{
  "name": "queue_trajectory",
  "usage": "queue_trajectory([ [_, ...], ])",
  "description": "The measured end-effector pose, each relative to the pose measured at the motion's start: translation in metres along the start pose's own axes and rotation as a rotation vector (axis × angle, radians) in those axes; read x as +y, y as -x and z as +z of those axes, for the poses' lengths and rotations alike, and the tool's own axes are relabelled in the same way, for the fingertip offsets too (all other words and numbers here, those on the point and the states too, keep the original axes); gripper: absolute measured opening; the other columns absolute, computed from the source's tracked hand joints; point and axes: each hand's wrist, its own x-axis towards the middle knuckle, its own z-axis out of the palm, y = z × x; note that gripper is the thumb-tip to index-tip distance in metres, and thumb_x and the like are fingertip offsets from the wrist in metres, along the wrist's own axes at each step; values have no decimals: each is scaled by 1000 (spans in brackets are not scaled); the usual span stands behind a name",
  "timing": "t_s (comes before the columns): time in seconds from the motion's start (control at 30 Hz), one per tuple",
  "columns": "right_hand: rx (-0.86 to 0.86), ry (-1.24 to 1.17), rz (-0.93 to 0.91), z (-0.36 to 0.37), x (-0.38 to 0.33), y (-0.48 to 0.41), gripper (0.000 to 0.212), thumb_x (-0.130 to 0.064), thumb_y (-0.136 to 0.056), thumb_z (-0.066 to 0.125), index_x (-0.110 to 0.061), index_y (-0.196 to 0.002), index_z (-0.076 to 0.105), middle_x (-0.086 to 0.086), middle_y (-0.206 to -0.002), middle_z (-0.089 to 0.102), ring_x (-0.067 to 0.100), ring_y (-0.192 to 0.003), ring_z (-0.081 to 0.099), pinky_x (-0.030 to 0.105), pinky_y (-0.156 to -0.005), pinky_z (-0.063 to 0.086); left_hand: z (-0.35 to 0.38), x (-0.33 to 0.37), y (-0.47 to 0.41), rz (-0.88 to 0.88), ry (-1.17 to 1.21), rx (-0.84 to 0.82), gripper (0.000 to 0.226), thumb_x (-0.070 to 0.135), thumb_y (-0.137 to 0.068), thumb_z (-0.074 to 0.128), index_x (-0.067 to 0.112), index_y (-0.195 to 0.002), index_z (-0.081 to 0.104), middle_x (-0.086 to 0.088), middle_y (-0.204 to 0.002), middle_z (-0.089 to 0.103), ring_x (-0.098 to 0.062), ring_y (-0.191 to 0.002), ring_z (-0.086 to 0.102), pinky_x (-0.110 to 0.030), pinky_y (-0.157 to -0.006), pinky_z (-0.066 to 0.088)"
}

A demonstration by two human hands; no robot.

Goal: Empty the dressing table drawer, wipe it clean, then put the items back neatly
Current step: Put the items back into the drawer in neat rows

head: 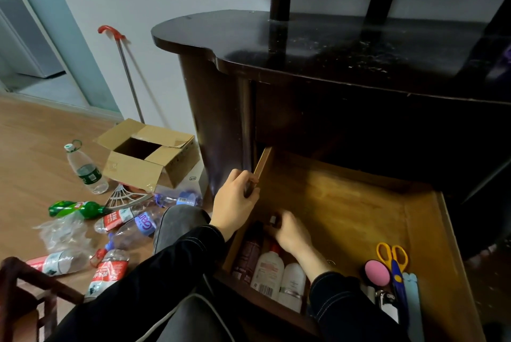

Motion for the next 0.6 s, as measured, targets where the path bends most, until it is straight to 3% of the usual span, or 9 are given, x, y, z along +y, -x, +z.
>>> queue_trajectory([
  [0.2, -27, 66, 5, -5, 7, -4, 25, -33, -98, 63, -23, -120, 59, -13, -93, 59, 14, -89, 64, 40, -81, 59, 1, -1, -1, -12, 8, 3, 16, 28, -92, 65, 32, -104, 56, 16, -101, 48, -4, -88, 57, -29, -73, 59],
  [0.37, -58, 69, -3, -7, 5, -4, 20, -27, -96, 65, -17, -112, 58, -1, -97, 63, 20, -87, 64, 45, -80, 59, 1, 0, -1, -20, 11, 8, 15, 27, -92, 65, 29, -104, 57, 13, -101, 50, -4, -87, 57, -29, -74, 59],
  [0.5, -99, 118, -16, -6, 4, -2, 28, -23, -96, 64, -15, -122, 56, -2, -98, 61, 17, -85, 62, 38, -72, 55, 1, 1, 0, -20, 28, 10, 14, 26, -92, 66, 27, -104, 58, 13, -100, 51, -4, -86, 57, -24, -72, 57],
  [0.6, -115, 109, -18, -5, 5, -2, 33, -22, -95, 63, -14, -126, 55, 0, -102, 62, 19, -89, 63, 39, -75, 56, 1, 0, 0, -25, 31, 7, 13, 26, -93, 66, 26, -104, 58, 13, -100, 51, -4, -86, 56, -22, -72, 55],
])
